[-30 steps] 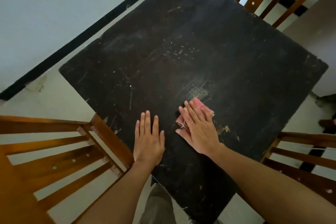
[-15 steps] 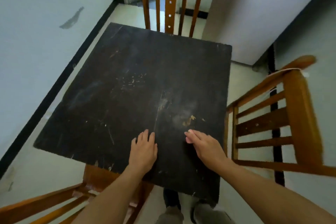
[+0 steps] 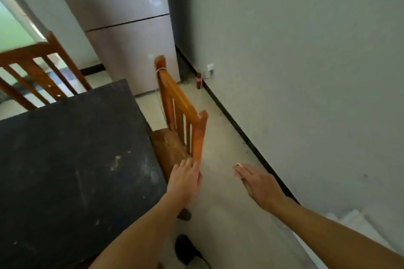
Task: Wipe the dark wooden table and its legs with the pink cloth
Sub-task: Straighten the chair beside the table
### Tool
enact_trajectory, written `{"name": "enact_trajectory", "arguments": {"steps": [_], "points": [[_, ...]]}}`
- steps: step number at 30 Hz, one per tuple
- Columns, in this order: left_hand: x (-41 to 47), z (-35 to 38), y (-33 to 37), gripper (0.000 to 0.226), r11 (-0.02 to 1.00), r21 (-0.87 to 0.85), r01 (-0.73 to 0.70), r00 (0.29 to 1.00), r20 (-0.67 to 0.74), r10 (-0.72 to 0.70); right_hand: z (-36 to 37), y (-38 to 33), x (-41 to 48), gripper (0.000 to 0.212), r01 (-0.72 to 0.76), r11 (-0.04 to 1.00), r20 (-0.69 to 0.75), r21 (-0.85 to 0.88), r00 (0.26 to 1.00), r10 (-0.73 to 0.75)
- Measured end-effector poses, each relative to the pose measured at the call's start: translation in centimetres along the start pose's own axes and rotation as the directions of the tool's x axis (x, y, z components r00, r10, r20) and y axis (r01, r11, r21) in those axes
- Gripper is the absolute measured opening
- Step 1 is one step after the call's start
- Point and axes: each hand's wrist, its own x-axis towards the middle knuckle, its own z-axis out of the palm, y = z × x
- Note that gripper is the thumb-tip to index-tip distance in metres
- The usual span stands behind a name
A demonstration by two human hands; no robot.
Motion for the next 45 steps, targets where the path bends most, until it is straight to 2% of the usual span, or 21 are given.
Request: {"name": "enact_trajectory", "arguments": {"steps": [3, 5, 8, 13, 17, 23, 25, 27, 29, 31, 36, 39, 42, 45], "points": [[0.4, 0.8, 8.8, 0.033, 0.990, 0.003, -0.143, 0.990, 0.008, 0.143, -3.3, 5.0, -7.8, 0.027, -0.147, 0.988, -0.032, -0.054, 0.989, 0.145], [0.4, 1.9, 14.8, 0.032, 0.971, 0.020, -0.239, 0.970, 0.039, 0.238, -5.3, 8.2, -13.2, 0.031, -0.283, 0.955, -0.001, -0.085, 0.959, 0.284], [0.5, 3.7, 22.8, 0.031, 0.932, 0.030, -0.361, 0.930, 0.081, 0.358, -8.6, 11.6, -20.5, 0.040, -0.488, 0.867, 0.040, -0.104, 0.869, 0.494], [1.5, 5.8, 33.7, 0.029, 0.845, 0.036, -0.533, 0.839, 0.147, 0.523, -11.3, 15.7, -29.9, 0.044, -0.713, 0.691, 0.037, -0.122, 0.692, 0.721], [3.4, 8.5, 39.7, 0.029, 0.774, -0.009, -0.633, 0.759, 0.193, 0.622, -10.1, 18.4, -35.5, 0.038, -0.833, 0.551, 0.018, -0.038, 0.551, 0.834], [6.8, 14.8, 46.8, 0.030, 0.672, -0.028, -0.740, 0.629, 0.325, 0.706, -6.7, 22.9, -41.4, 0.033, -0.938, 0.344, 0.039, 0.038, 0.345, 0.938], [7.9, 17.3, 48.6, 0.032, 0.659, -0.037, -0.751, 0.604, 0.365, 0.708, -5.3, 24.6, -42.3, 0.029, -0.963, 0.258, 0.040, 0.084, 0.262, 0.964], [8.4, 19.7, 49.8, 0.031, 0.662, -0.039, -0.748, 0.596, 0.397, 0.698, -3.9, 26.1, -42.7, 0.025, -0.972, 0.208, 0.041, 0.112, 0.214, 0.976], [8.7, 22.2, 50.8, 0.030, 0.668, -0.045, -0.743, 0.598, 0.404, 0.692, -2.3, 27.9, -43.0, 0.025, -0.968, 0.233, 0.038, 0.096, 0.237, 0.971], [9.2, 24.6, 51.6, 0.030, 0.689, -0.068, -0.722, 0.620, 0.378, 0.687, -0.7, 30.4, -42.9, 0.026, -0.948, 0.311, 0.023, 0.069, 0.313, 0.949], [10.3, 31.1, 52.2, 0.038, 0.755, -0.137, -0.641, 0.713, 0.256, 0.652, 4.7, 36.5, -42.0, 0.036, -0.833, 0.549, 0.023, -0.069, 0.548, 0.836], [10.6, 34.9, 52.2, 0.049, 0.774, -0.163, -0.612, 0.738, 0.234, 0.633, 9.1, 37.6, -43.3, 0.041, -0.656, 0.729, 0.119, -0.196, 0.722, 0.681], [10.5, 37.9, 52.2, 0.055, 0.814, -0.206, -0.544, 0.785, 0.217, 0.580, 12.6, 36.8, -45.6, 0.044, -0.624, 0.763, 0.144, -0.168, 0.750, 0.646], [10.0, 39.4, 52.4, 0.053, 0.819, -0.259, -0.512, 0.810, 0.173, 0.561, 13.6, 36.3, -45.7, 0.058, -0.702, 0.702, 0.080, -0.118, 0.698, 0.712]]}}
